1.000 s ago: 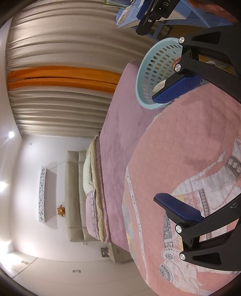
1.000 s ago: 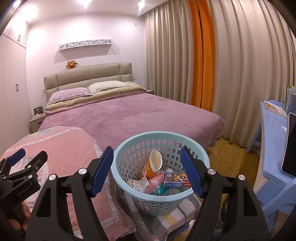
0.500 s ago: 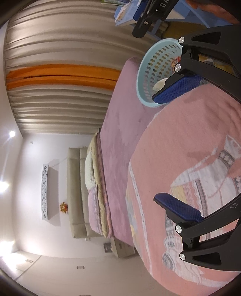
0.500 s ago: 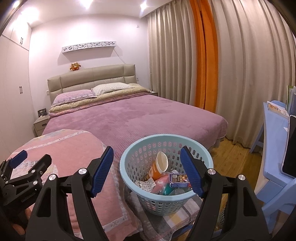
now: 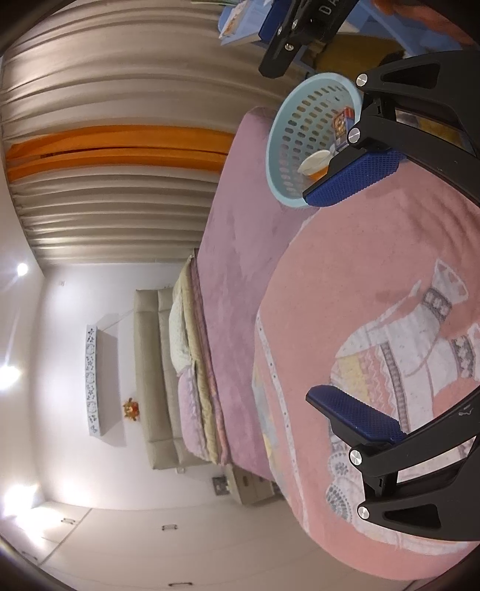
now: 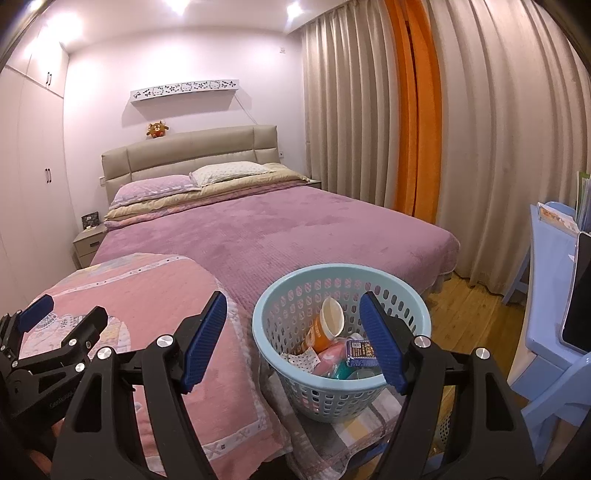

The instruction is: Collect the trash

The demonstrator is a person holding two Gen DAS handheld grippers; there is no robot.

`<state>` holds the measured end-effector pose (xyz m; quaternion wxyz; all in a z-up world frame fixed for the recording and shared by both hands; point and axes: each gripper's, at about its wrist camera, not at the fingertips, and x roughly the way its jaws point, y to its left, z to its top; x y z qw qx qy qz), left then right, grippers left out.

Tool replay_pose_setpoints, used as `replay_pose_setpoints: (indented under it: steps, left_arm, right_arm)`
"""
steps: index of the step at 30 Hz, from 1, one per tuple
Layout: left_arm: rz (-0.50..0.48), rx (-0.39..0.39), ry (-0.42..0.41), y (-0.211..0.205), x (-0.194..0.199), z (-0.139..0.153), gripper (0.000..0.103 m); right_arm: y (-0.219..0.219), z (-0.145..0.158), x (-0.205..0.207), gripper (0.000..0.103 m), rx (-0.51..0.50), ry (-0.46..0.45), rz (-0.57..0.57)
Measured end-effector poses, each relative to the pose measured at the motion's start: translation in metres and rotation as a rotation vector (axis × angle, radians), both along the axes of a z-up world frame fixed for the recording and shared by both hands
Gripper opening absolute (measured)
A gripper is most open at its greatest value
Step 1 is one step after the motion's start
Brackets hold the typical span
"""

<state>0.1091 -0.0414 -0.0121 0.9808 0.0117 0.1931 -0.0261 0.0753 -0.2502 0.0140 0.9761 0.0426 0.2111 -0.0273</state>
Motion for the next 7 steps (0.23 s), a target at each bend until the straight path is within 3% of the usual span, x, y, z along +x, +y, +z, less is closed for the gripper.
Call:
replay_pose_setpoints:
  steps: [7]
  left_arm:
    - [0.006, -0.024, 0.006, 0.014, -0.005, 0.003, 0.094]
  right_arm:
    - [0.009, -0.001, 0.006, 0.071, -0.013, 0.028, 0.016]
